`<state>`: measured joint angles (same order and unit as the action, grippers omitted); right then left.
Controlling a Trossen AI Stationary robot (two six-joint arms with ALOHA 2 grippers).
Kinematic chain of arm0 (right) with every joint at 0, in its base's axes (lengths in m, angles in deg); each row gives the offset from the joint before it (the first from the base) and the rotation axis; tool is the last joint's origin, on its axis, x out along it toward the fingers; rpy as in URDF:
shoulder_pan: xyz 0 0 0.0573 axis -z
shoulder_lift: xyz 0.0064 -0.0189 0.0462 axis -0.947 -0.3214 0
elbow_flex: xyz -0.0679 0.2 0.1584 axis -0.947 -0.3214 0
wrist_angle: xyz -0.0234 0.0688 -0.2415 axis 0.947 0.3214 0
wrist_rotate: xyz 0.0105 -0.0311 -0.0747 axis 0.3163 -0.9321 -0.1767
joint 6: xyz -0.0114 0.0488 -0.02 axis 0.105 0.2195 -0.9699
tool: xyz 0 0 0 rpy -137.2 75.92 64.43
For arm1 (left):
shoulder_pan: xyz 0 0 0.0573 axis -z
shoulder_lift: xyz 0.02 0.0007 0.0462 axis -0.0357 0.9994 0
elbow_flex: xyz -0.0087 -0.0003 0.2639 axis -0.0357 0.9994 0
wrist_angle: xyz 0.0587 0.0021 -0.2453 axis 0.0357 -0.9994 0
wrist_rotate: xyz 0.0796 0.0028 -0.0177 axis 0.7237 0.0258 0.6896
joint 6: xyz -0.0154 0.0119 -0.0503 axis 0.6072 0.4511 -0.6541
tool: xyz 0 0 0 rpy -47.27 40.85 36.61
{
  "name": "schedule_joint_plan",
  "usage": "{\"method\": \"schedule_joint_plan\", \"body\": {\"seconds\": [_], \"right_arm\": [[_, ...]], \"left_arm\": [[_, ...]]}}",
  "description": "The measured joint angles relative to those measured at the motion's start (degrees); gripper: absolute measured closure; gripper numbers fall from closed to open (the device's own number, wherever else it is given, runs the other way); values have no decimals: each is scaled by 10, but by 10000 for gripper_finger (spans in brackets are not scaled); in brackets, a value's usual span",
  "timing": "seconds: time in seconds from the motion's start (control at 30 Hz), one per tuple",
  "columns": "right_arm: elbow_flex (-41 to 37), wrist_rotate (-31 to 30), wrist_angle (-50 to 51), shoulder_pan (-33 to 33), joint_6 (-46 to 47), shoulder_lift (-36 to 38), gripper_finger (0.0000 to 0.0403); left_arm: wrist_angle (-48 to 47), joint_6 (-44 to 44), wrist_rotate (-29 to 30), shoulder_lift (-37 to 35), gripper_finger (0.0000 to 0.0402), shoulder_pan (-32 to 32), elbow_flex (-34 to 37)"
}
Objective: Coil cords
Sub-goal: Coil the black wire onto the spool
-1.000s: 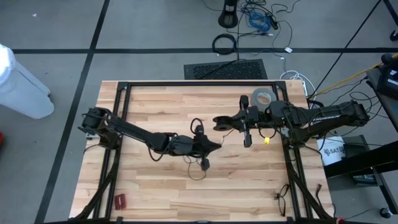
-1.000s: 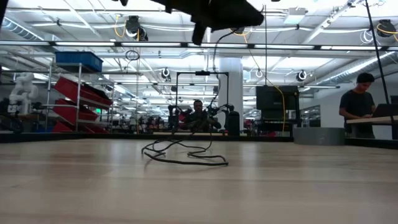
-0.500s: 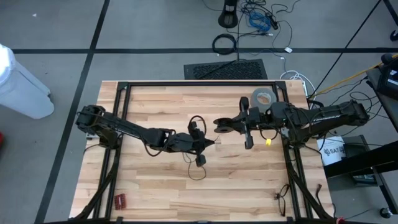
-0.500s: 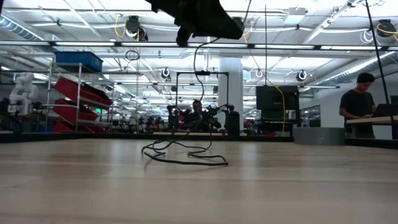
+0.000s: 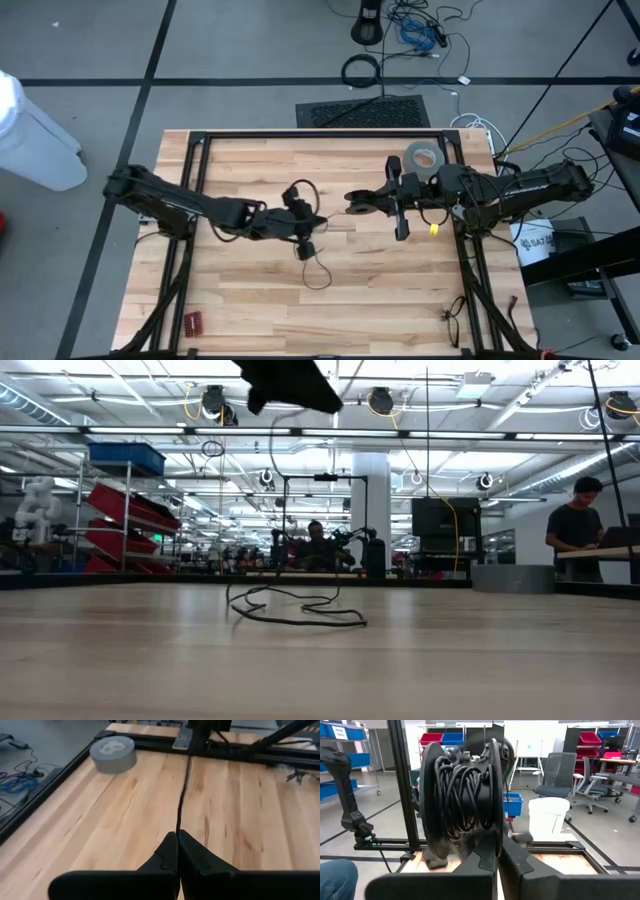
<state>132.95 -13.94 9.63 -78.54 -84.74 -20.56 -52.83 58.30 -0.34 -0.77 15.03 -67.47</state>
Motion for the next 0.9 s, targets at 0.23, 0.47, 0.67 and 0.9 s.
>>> {"method": "schedule_joint_plan", "body": {"seconds": [0.23,0.47,0.67,0.9], "right_arm": [[0,0,31,1,9,0,403],[0,-3,53,1,11,-4,403],[0,-3,67,10,30,-37,403],[0,-3,63,22,50,-78,403]], "left_arm": [[-105,-15,0,-73,401,4,0],[-155,-30,1,-116,401,7,0],[-162,-33,-9,-117,385,11,0],[-212,-56,-12,-111,318,36,0]]}}
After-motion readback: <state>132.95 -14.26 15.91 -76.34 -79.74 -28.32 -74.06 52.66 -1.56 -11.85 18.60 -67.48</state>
